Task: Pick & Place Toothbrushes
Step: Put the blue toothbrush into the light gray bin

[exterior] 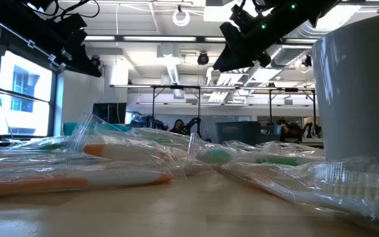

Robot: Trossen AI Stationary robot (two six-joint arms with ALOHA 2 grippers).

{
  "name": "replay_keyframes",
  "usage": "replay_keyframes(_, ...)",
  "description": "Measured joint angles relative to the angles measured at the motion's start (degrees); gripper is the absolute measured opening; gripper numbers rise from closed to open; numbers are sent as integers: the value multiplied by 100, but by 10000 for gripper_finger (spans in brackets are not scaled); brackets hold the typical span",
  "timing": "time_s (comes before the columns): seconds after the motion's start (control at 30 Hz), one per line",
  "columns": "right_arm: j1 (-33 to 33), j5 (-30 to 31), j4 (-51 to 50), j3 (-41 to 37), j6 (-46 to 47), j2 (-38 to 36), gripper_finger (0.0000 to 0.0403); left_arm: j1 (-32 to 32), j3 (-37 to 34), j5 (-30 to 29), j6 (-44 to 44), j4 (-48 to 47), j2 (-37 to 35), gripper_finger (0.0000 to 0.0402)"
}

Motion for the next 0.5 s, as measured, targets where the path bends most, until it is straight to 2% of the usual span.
replay_keyframes(0.33, 14, -2, -34, 0, 64, -9, 134, 2, 0, 0, 0, 0, 0, 6)
replay_keyframes(0.5, 85, -4, -408, -2, 70, -264, 134, 0, 0, 0, 0, -14, 0, 6)
